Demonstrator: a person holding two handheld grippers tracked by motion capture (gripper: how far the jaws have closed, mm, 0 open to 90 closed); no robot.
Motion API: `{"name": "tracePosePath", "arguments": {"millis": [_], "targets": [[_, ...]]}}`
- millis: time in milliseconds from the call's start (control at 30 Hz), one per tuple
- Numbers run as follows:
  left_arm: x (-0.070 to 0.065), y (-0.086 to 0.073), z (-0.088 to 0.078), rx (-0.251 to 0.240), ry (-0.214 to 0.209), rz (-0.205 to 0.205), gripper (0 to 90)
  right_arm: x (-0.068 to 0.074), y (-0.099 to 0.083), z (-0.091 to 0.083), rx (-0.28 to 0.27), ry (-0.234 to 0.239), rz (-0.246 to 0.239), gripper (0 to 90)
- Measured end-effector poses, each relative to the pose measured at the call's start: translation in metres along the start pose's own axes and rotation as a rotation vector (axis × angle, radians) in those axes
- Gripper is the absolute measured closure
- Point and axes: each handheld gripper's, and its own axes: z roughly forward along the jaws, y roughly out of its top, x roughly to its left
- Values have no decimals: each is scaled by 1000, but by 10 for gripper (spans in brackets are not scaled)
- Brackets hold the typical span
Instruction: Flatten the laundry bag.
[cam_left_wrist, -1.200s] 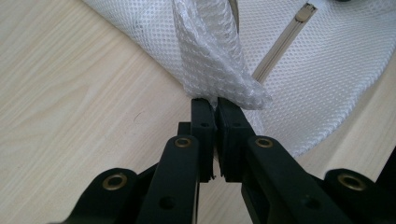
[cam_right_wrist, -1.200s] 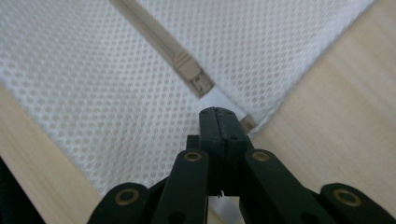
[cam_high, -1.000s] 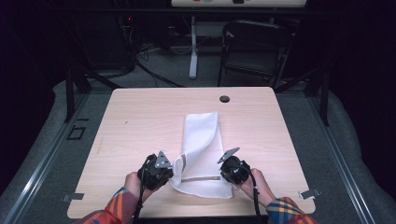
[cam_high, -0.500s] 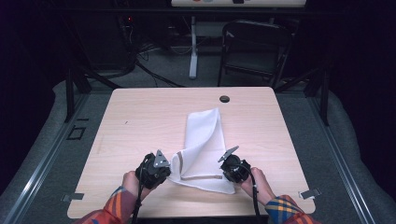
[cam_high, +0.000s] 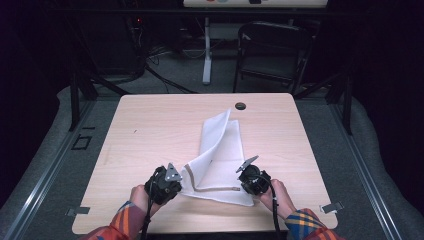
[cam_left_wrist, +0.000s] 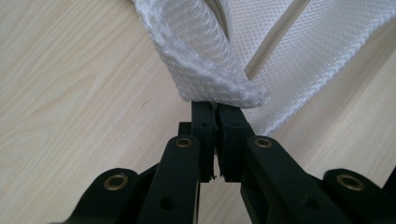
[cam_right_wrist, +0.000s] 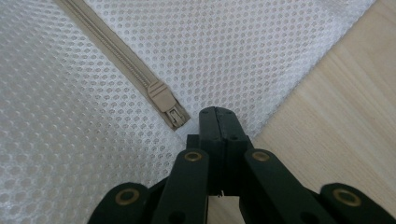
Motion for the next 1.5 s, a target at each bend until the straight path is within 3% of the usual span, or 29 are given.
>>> {"name": "tracePosePath", "arguments": {"millis": [733,1267,1500], "targets": [[0,-7,3,40,-33,-10,867,1,-1,-2,18,-10,-2,900],[2,-12,5,97,-59,-23,848,1,-2,-2,13,-3,4,900],[6,-16,2,103,-93,-45,820,0,-2,-2,15,1,-4,900]]}}
